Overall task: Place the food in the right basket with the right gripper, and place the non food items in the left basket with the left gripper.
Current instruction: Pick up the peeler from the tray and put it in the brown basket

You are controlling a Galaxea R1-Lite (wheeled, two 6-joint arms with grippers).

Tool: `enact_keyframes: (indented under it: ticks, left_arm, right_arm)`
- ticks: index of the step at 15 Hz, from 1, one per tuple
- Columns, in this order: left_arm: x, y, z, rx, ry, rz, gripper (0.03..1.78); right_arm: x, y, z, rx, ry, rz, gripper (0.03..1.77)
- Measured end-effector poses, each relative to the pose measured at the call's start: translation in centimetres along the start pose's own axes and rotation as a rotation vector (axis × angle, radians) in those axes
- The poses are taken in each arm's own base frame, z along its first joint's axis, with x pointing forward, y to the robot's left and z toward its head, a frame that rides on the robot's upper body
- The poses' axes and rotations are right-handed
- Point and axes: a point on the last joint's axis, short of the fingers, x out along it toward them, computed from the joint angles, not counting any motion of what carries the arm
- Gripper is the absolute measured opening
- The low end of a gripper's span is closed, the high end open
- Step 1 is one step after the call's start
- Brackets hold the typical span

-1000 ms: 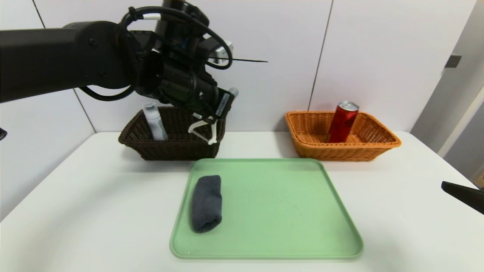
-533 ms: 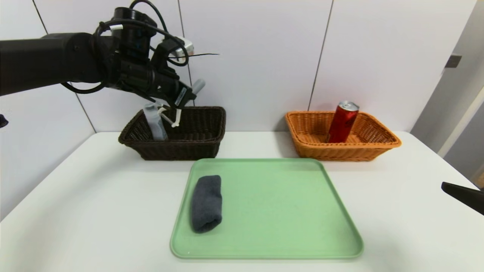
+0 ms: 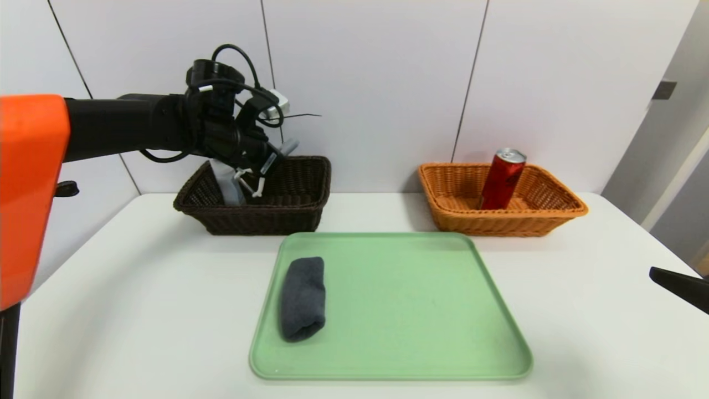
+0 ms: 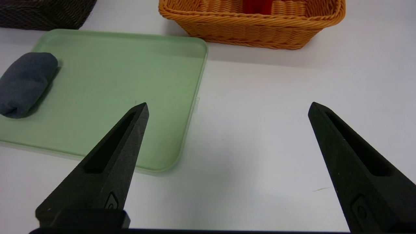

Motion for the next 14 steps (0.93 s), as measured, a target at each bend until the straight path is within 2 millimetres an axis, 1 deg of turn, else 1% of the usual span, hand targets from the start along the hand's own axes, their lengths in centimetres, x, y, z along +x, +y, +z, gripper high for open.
enact_keyframes:
  ticks: [4,5,7,9,12,14]
  left_arm:
    - [1.3,0.1,-1.0,-0.012,0.027,-0.008,0.29]
    - [1.4,0.1,-1.0,-0.014,0.025,-0.009,0.32]
    - [1.5,0.2,-1.0,-0.016,0.023,-0.008,0.64]
    - [1.4,0.2,-0.9,-0.021,0.019,-0.005,0.88]
    - [0.3,0.4,0.0,-0.08,-0.007,0.006,1.14]
    - [-1.2,0.5,1.0,-0.145,-0.039,0.016,1.28]
  right_arm:
    - [0.0,0.0,0.0,-0.001,-0.001,0.002,1.69]
    - [0.0,0.0,0.0,-0.001,-0.001,0.002,1.69]
    - [0.0,0.0,0.0,-0.001,-0.002,0.002,1.69]
    - [0.0,0.0,0.0,-0.001,-0.002,0.002,1.69]
    - [0.0,0.0,0.0,-0.001,-0.003,0.002,1.69]
    - [0.0,0.0,0.0,0.0,-0.003,0.002,1.69]
